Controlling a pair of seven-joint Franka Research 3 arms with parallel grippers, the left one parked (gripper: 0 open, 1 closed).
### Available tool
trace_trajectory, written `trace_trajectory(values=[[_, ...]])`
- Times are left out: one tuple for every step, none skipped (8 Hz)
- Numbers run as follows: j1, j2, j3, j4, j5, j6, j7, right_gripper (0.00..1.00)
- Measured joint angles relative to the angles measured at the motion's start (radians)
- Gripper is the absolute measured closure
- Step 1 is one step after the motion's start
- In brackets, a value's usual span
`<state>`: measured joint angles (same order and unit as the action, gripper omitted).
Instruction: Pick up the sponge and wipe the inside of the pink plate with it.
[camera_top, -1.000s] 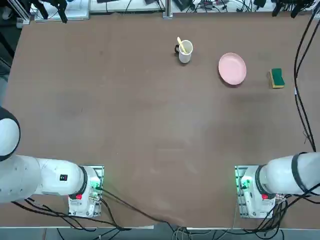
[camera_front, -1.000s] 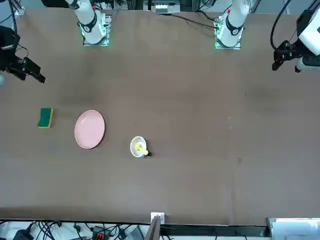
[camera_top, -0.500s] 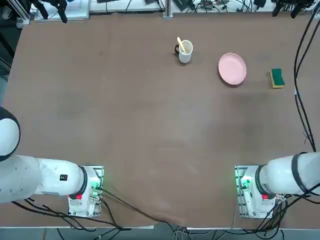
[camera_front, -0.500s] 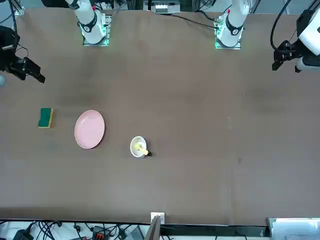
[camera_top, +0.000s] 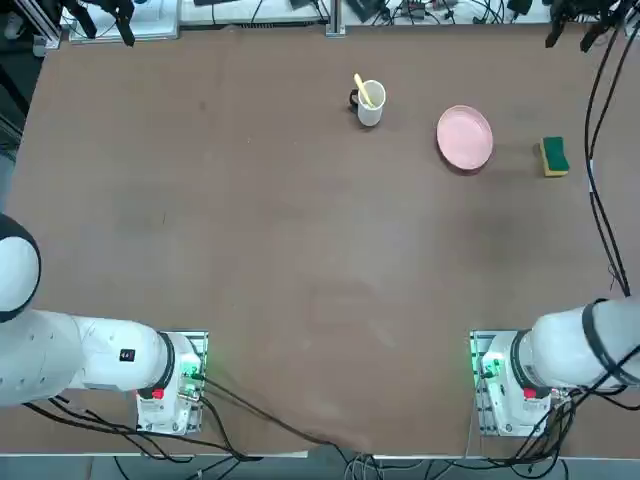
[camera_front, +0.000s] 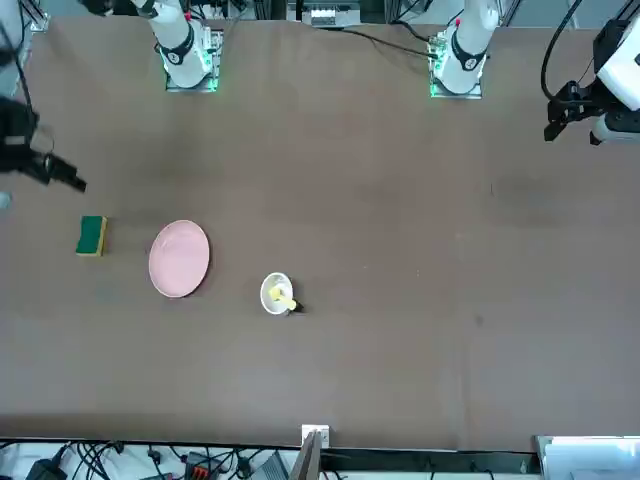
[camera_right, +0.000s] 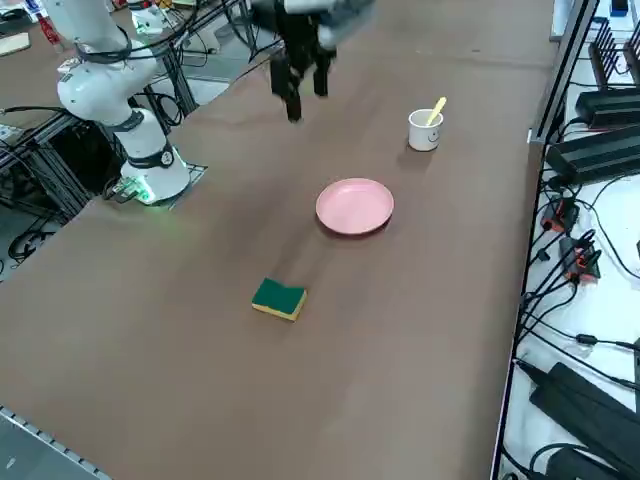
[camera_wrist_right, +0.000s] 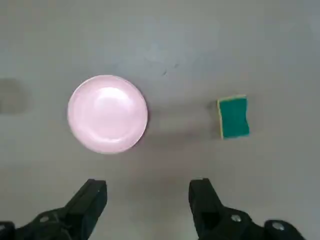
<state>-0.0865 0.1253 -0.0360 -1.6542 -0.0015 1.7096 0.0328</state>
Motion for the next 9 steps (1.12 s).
trace_trajectory(values=[[-0.021,0.062,-0.001,-0.002,0.0,0.068,-0.037,0.0],[-0.036,0.123,-0.001,-0.004,0.0,0.13,-0.051,0.0],[-0.05,0.18,-0.002,-0.005,-0.001,0.184,-0.054,0.0],[-0.069,0.226,-0.002,-0.005,-0.002,0.226,-0.071,0.0],[-0.094,0.262,-0.004,-0.004,-0.002,0.257,-0.104,0.0],[-0.122,0.288,-0.004,-0.004,-0.002,0.281,-0.135,0.0],[-0.148,0.309,-0.005,-0.003,-0.002,0.299,-0.161,0.0],[-0.169,0.325,-0.005,-0.002,-0.002,0.315,-0.183,0.0],[-0.188,0.34,-0.005,0.0,-0.002,0.32,-0.206,0.0]])
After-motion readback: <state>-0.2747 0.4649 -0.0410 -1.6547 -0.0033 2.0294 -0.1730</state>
